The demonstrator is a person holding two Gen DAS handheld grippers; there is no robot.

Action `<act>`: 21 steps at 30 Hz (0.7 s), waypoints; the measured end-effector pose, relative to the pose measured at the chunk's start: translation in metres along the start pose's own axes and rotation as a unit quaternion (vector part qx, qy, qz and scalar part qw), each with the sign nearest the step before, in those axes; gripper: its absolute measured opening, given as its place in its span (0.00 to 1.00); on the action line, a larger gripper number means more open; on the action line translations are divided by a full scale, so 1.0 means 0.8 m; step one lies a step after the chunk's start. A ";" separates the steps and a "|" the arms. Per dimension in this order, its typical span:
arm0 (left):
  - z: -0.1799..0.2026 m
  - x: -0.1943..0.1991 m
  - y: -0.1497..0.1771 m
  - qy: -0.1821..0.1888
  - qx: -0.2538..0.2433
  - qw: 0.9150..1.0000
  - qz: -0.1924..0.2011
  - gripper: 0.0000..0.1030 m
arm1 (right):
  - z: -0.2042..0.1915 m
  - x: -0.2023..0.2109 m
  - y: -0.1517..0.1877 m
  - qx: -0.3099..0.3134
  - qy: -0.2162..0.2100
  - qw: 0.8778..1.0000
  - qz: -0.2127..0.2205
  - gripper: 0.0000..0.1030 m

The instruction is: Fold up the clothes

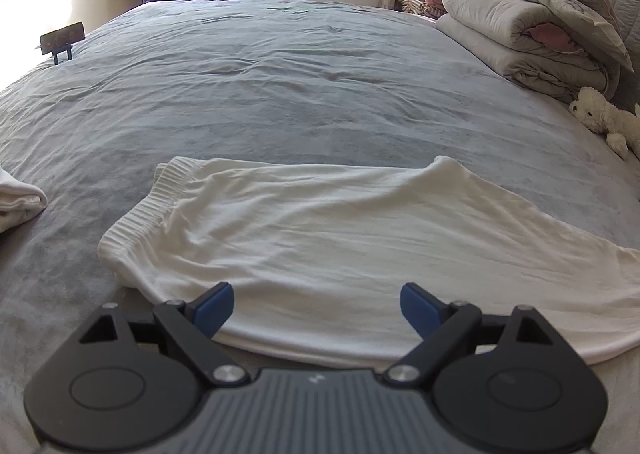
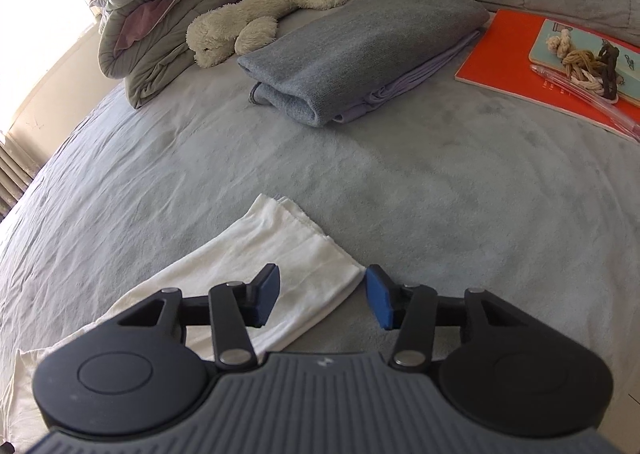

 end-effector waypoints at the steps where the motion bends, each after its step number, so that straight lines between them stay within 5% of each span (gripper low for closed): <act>1: 0.001 -0.001 0.001 -0.002 -0.003 1.000 0.000 0.88 | -0.001 -0.001 0.000 0.002 0.003 1.000 0.001 0.48; 9: 0.001 -0.005 0.002 -0.022 -0.010 1.000 0.006 0.88 | -0.012 -0.006 0.002 0.059 0.047 0.997 0.011 0.49; 12: 0.004 -0.004 0.002 -0.021 -0.015 1.000 0.009 0.88 | -0.016 -0.009 0.001 0.067 0.046 0.997 0.007 0.60; 16: 0.008 -0.003 0.002 -0.022 -0.024 0.999 0.014 0.89 | -0.024 -0.011 -0.001 0.105 0.086 0.991 -0.002 1.00; 21: 0.009 -0.002 0.002 -0.021 -0.024 0.999 0.013 0.89 | -0.028 -0.011 0.002 0.136 0.105 0.985 0.006 1.00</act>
Point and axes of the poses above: each gripper's, at about its wrist camera, not at the fingertips, and x roughly against the way its jaws point, z to its right, y to its underside, the point moved 7 cm from there along -x, roughly the way its jaws point, and after that the axes turned 12 degrees about x, right-handed, at the moved point
